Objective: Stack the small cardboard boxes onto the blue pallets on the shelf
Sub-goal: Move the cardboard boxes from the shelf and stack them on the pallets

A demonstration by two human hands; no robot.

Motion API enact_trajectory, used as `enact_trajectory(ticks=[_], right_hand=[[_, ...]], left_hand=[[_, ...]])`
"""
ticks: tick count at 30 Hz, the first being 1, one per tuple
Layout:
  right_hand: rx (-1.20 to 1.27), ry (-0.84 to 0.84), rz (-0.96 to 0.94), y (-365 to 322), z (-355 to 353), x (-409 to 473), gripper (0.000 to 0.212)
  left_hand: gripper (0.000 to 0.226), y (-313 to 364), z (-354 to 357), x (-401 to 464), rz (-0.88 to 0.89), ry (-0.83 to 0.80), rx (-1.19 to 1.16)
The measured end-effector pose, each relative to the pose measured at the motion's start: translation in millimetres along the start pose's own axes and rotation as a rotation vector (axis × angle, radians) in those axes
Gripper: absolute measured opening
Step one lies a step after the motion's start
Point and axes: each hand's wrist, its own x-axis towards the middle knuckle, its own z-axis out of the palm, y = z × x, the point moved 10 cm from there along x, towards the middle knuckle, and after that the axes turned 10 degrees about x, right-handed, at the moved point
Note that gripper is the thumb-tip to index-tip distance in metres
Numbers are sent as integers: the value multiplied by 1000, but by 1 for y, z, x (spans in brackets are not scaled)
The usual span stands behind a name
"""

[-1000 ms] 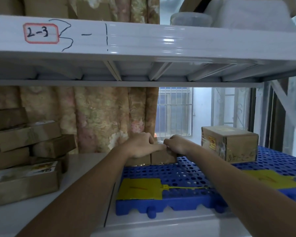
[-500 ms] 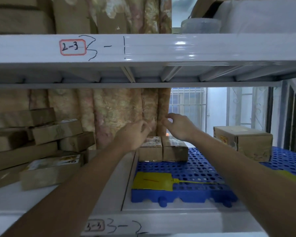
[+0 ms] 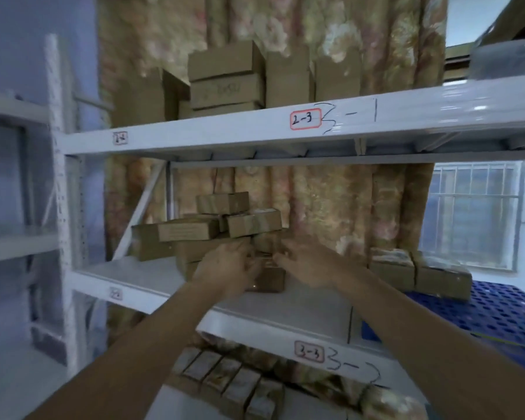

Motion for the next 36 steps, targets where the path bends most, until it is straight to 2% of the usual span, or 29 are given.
enact_trajectory(ticks=[2, 5, 8, 10, 17, 22, 26, 31, 33, 36], right_hand=[[-20, -15, 17, -23, 22, 4, 54], [-49, -81, 127, -51, 56, 14, 61], [18, -81, 105, -95, 85, 23, 44], [51, -84, 71, -127, 104, 28, 49], [17, -105, 59, -194, 163, 51, 62], [-10, -96, 88, -209, 176, 78, 60], [-4, -51, 74, -214, 174, 108, 36], [-47, 43, 6, -224, 159, 147, 58], [-60, 127, -39, -229, 146, 160, 55], [-79, 268, -39, -225, 122, 177, 49]], left_hand=[[77, -38, -2, -20, -47, -43, 26], [77, -93, -8, -50, -112, -70, 24], [77, -140, -15, -82, -137, -99, 32], [69, -168, -18, -101, -129, -106, 48], [67, -246, -18, -131, -111, -108, -38], [68, -275, -10, -116, -99, -101, -109], [70, -291, 1, -82, -83, -79, -109], [61, -297, 2, -40, -20, -31, -259], [52, -293, -1, -22, 56, 3, -358], [64, -292, -6, 9, 74, 49, -525]])
